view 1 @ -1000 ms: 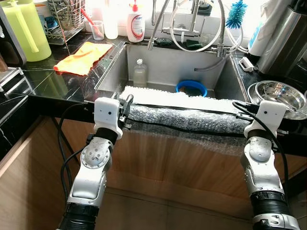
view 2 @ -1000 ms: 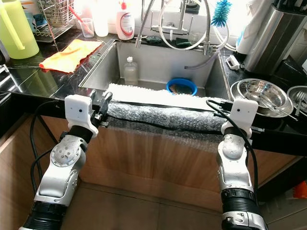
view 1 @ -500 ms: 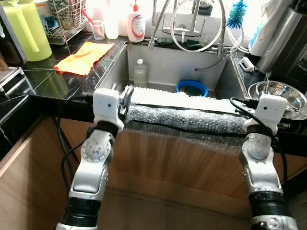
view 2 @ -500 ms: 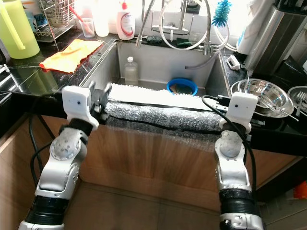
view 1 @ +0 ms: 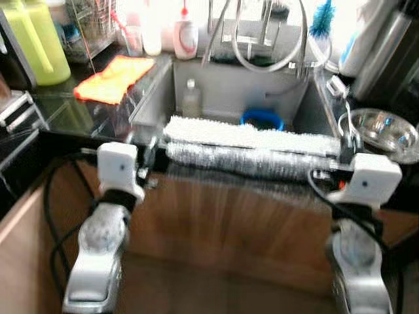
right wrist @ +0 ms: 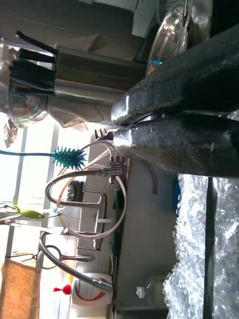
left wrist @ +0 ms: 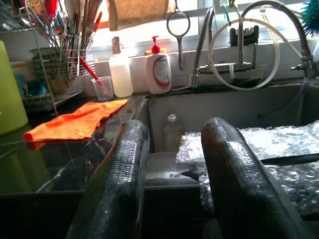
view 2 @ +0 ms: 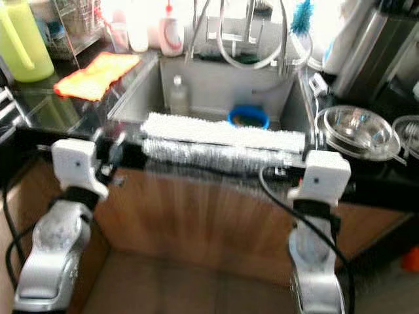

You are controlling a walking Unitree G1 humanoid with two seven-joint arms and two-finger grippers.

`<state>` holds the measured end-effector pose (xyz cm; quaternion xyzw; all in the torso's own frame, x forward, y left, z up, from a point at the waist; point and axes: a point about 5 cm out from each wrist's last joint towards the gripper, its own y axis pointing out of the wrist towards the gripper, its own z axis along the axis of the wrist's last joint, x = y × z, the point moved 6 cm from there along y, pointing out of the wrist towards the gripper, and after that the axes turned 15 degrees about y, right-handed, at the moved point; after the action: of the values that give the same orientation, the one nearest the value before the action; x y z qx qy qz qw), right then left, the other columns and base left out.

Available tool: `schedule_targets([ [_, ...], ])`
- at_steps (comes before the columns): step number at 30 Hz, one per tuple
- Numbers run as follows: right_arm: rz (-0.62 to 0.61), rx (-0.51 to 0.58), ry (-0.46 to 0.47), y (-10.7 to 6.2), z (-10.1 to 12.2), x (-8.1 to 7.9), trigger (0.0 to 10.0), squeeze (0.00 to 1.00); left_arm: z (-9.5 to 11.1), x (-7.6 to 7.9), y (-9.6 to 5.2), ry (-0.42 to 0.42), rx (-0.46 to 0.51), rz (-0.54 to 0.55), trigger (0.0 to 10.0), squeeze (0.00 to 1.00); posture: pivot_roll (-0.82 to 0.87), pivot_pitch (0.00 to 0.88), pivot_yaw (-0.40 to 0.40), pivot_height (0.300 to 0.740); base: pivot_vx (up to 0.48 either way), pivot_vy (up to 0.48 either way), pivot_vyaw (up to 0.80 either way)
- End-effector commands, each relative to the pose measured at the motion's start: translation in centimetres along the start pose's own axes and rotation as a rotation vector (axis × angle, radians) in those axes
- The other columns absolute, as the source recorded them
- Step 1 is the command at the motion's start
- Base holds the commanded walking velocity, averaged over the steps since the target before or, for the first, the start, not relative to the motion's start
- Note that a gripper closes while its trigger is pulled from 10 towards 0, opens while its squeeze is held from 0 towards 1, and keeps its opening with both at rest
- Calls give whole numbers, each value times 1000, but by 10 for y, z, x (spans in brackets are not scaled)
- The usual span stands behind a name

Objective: Kitchen organization

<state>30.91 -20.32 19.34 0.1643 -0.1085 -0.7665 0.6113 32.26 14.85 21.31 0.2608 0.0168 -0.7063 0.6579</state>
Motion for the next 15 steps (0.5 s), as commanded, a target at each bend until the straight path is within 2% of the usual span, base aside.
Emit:
schedule_targets([
  [1, 12, 14, 12, -1, 8, -4, 10000, 0, 9, 0, -1, -6, 26, -9, 10000, 0, -71, 0, -16, 740, 0, 0, 0],
  [3, 13, 9, 12, -2, 9, -4, 10000, 0, 9, 0, -1, -6, 23, -11, 10000, 0, -71, 0, -16, 740, 0, 0, 0],
  [7, 94, 33, 4, 12, 17, -13, 10000, 0, 8, 0, 8, -5, 15, -9, 10000, 0, -76, 0, -15, 740, 0, 0, 0],
  [11, 65, 21, -19, 13, 15, -2, 10000, 0, 3, -6, 7, 14, -2, -2, 10000, 0, -69, 0, -15, 740, 0, 0, 0],
  [15, 40, 22, 0, 16, 16, -1, 10000, 0, 1, -14, 11, 25, -10, 19, 10000, 0, -73, 0, -12, 740, 0, 0, 0],
])
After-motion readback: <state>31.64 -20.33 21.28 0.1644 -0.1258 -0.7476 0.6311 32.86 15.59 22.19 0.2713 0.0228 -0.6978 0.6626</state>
